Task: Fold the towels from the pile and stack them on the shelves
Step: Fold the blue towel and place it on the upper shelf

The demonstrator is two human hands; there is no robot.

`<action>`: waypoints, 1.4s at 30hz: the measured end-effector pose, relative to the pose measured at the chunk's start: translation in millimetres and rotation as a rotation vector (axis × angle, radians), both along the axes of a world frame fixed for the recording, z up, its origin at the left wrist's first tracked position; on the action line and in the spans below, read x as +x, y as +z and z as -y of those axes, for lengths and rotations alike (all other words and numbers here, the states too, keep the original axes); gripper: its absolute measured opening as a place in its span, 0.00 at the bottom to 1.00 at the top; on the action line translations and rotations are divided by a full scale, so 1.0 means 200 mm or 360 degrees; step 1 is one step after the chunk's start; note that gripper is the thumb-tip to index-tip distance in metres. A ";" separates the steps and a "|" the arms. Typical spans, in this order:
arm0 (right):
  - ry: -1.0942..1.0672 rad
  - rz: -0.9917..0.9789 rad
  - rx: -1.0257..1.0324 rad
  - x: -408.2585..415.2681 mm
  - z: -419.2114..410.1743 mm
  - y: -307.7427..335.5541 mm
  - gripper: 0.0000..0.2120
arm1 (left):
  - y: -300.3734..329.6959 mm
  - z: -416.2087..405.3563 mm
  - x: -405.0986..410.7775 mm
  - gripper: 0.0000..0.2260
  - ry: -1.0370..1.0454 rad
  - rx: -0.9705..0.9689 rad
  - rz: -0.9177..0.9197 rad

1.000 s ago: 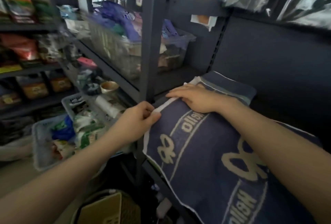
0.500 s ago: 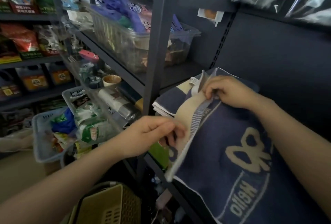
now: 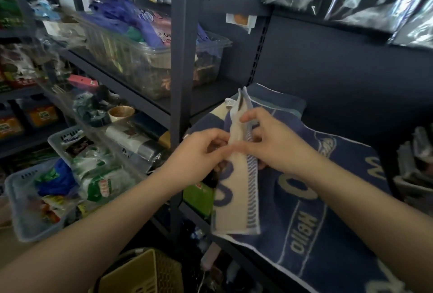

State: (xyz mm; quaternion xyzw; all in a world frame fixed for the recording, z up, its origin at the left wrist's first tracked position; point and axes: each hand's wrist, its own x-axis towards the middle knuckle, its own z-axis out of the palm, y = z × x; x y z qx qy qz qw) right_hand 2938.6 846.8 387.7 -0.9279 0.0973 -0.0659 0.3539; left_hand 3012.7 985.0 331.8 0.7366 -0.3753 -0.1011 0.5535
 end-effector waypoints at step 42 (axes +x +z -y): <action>0.0270 0.0309 0.0756 0.06 -0.08 0.05 0.10 | -0.21 -0.16 0.18 0.08 0.0211 -0.0300 -0.0904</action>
